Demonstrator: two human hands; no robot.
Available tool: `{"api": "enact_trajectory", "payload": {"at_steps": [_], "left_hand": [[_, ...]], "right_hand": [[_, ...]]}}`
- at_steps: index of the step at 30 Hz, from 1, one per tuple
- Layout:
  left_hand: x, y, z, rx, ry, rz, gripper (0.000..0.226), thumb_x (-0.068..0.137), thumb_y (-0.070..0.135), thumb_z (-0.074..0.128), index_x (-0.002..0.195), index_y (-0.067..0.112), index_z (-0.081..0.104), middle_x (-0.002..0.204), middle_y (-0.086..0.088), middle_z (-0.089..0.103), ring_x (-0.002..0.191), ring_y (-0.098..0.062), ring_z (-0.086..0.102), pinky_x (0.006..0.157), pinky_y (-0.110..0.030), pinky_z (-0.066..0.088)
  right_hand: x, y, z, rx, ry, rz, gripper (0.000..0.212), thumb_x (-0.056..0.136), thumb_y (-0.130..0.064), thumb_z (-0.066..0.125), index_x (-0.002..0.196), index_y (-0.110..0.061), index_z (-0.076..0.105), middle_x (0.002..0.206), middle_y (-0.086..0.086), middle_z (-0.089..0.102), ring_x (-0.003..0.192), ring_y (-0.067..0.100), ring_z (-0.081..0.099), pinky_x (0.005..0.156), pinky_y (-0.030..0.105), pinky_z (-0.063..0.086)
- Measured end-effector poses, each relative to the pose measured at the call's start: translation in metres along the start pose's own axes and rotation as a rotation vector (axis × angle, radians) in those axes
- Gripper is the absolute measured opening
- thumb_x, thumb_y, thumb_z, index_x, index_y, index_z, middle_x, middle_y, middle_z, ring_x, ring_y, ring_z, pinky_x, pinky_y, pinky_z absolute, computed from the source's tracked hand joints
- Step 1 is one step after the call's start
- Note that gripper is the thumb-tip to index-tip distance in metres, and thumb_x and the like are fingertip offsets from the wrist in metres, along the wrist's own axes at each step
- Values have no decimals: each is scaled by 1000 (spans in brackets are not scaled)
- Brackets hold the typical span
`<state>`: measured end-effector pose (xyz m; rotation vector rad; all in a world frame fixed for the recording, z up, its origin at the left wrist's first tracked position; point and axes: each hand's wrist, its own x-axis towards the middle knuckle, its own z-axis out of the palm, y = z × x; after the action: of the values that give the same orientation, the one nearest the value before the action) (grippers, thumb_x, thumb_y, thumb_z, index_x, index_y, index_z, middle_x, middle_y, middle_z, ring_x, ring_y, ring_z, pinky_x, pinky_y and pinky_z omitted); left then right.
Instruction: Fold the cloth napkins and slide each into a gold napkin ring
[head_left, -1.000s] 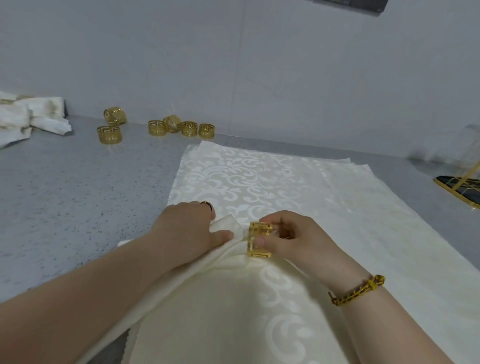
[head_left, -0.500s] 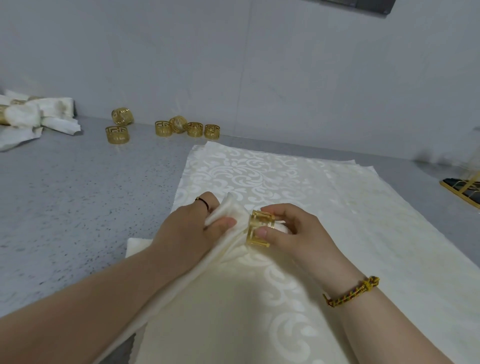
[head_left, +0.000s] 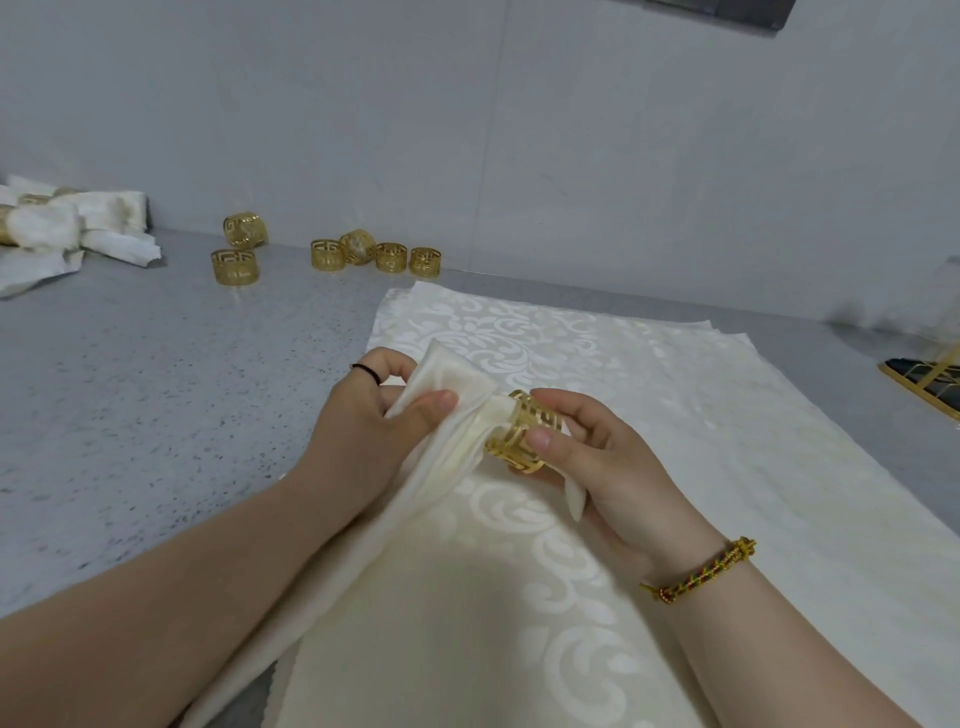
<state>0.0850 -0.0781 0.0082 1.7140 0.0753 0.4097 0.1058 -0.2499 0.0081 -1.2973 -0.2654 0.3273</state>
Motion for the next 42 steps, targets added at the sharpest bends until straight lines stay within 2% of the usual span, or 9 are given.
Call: {"api": "enact_trajectory", "payload": {"at_steps": [2,8,13,22,25,30,35,38,42], "left_hand": [[-1,0,1,26,-50,-3,23,79,16,68,76,23,46,57,-7,62,49,-16,51,45,-15,38],[-4,-1,2,57,-167,5,26,76,14,71,79,35,56,71,-14,67,62,-17,55,57,-16,43],[-4,1,4,66,-281,51,27,78,5,67,73,31,66,62,24,66,62,12,59,59,0,41],[-3,-2,1,51,-353,57,20,79,4,66,70,21,71,55,17,64,55,8,56,56,-2,41],[-3,-4,0,7,-321,50,17,79,4,66,73,19,72,58,13,66,57,7,58,57,-2,42],[0,-8,2,74,-337,82,11,81,5,64,79,0,73,70,-16,68,63,-7,56,61,-11,42],[0,-15,6,204,-412,83,30,83,18,64,82,-12,64,76,-25,59,70,-12,49,62,-16,37],[-2,-9,8,298,-398,61,12,85,11,58,79,8,68,83,-18,65,67,-9,53,61,-12,39],[-7,-2,5,357,-347,65,38,76,40,63,103,50,38,95,20,57,72,0,53,62,-6,38]], "right_hand": [[1,1,2,9,27,-13,67,40,-19,89,100,-11,59,84,2,71,69,12,68,62,20,55],[-2,0,6,-137,86,-35,50,51,-11,79,95,-20,57,104,2,62,82,16,64,77,28,54],[-2,5,8,-329,158,-119,47,60,-8,82,86,-23,46,87,0,66,78,16,62,71,26,52],[-1,6,12,-344,43,-99,24,89,-14,53,83,-27,72,108,-4,69,107,12,62,96,28,46],[1,0,4,-146,-11,29,34,90,4,38,94,-7,70,101,12,70,98,23,65,87,29,52],[2,2,1,-351,-54,-30,15,80,-6,63,94,-8,69,96,5,71,94,16,66,86,24,51],[8,9,7,-533,143,-25,18,77,1,66,64,-11,68,62,1,62,64,12,58,65,21,46],[9,9,8,-617,153,-22,30,79,0,62,54,-15,55,32,-15,44,30,0,44,39,5,30],[9,9,4,-607,147,-22,27,79,-2,64,58,-13,53,32,-15,42,29,1,41,38,6,27]]}}
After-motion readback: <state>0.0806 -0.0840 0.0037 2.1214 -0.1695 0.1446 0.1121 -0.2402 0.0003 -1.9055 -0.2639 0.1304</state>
